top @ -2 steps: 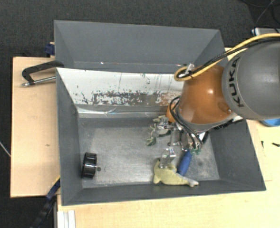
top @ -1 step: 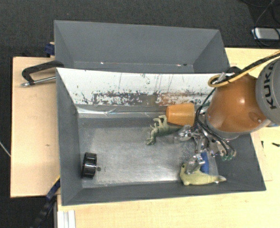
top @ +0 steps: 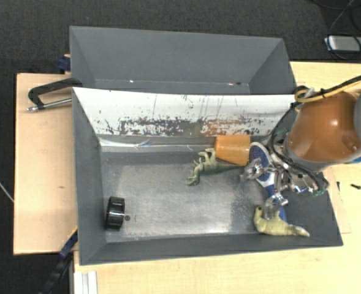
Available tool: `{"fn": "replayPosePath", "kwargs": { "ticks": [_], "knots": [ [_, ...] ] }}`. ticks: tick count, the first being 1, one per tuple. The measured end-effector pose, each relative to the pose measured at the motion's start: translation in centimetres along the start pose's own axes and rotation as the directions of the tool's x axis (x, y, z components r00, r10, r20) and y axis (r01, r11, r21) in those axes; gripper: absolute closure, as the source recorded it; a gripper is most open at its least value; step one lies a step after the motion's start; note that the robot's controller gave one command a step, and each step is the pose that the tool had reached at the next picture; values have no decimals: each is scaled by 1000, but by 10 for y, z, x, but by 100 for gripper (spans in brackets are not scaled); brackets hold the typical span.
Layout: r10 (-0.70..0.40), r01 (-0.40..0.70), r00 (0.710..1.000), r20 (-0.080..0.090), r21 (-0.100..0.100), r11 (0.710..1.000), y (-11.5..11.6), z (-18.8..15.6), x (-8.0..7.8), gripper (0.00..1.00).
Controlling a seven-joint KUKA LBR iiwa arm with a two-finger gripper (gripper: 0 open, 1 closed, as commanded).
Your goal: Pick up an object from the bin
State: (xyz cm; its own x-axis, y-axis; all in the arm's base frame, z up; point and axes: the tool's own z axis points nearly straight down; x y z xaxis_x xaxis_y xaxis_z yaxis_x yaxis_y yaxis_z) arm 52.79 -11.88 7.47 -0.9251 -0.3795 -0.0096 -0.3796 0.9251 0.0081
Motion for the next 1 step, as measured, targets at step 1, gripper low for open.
{"fn": "replayPosePath", "kwargs": {
  "ticks": [1],
  "knots": [
    [-224, 224, 974, 16, 4, 975, 2, -15, 20, 0]
  ]
}}
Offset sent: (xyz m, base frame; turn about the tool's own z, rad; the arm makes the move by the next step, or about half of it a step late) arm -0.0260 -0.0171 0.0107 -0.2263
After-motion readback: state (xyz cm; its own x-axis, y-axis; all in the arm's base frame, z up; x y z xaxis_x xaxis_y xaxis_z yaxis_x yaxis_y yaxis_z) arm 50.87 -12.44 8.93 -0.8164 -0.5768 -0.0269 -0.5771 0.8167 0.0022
